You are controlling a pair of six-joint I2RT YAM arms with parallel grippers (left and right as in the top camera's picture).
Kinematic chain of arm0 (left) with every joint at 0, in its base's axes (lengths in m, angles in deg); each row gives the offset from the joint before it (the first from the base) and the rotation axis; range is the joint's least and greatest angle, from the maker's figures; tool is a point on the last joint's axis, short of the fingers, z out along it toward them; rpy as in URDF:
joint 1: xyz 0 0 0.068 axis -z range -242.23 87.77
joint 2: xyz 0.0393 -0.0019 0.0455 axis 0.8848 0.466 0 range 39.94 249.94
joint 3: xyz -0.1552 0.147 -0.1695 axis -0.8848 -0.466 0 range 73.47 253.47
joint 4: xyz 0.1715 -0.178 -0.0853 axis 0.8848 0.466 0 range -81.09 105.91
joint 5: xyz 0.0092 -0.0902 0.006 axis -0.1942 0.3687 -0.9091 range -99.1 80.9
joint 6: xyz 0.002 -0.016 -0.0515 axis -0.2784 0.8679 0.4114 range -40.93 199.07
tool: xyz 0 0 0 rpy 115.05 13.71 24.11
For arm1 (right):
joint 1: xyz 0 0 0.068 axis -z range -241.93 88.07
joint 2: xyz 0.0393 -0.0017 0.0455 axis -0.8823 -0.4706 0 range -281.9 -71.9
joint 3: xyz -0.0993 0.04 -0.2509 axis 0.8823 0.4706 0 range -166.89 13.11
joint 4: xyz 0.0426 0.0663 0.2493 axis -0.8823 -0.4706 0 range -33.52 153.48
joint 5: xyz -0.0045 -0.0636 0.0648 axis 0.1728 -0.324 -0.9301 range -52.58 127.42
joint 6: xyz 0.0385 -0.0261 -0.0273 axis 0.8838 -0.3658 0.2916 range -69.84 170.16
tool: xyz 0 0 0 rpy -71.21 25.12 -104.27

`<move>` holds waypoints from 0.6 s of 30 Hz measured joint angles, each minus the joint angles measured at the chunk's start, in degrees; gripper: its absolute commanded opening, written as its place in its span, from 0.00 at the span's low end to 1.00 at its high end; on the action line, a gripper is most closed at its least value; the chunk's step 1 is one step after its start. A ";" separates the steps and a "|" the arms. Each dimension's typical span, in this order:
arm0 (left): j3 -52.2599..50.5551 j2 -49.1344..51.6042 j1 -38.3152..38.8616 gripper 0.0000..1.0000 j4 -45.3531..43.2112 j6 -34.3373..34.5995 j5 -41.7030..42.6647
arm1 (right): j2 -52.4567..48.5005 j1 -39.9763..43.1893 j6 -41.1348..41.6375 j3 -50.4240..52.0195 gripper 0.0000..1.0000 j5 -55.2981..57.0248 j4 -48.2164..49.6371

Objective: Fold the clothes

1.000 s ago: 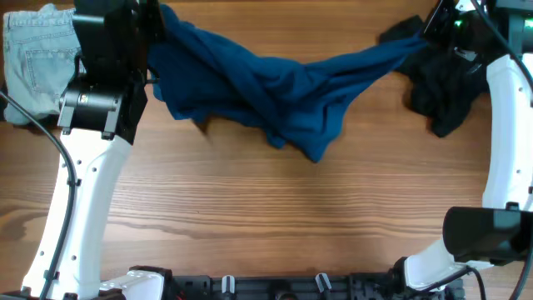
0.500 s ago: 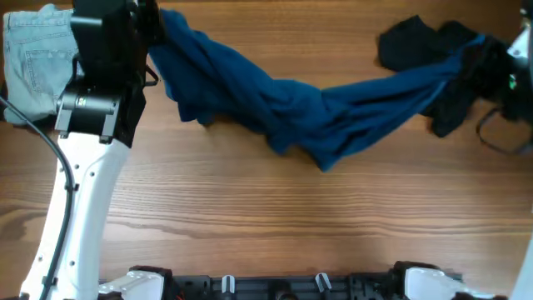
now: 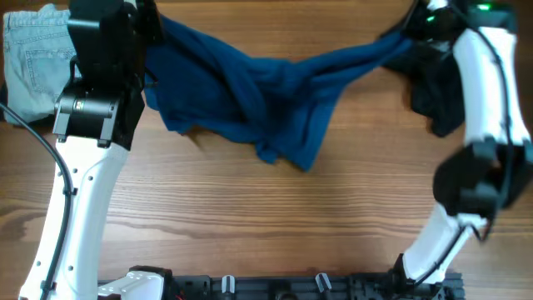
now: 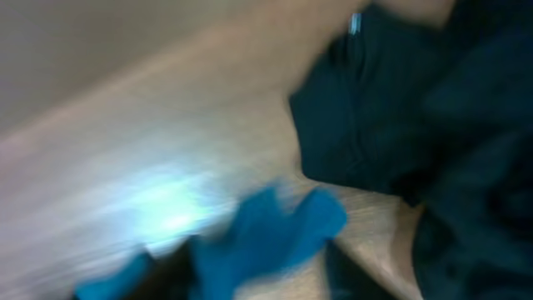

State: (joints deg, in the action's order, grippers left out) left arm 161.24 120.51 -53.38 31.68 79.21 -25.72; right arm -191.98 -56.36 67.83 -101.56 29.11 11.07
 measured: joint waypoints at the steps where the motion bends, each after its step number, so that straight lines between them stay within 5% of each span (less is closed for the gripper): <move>1: 0.00 0.00 0.02 0.04 0.02 0.00 0.00 | -1.90 -0.07 -0.02 0.13 1.00 -0.13 -0.04; 8: 0.00 0.00 0.04 0.04 0.04 0.02 1.33 | -0.39 -0.28 -6.40 0.96 0.99 -0.63 -10.78; 11: 0.00 0.00 0.04 0.04 0.07 0.00 2.14 | 3.23 -1.84 -11.19 0.94 0.87 -0.68 -16.90; 18: 0.00 0.59 0.04 0.04 -0.42 0.00 2.86 | 5.66 -14.32 -21.05 5.33 0.84 -1.11 -21.33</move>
State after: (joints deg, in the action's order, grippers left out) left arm 161.24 121.10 -53.34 31.26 79.21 -22.86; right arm -186.32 -70.68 46.79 -96.23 27.99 -10.26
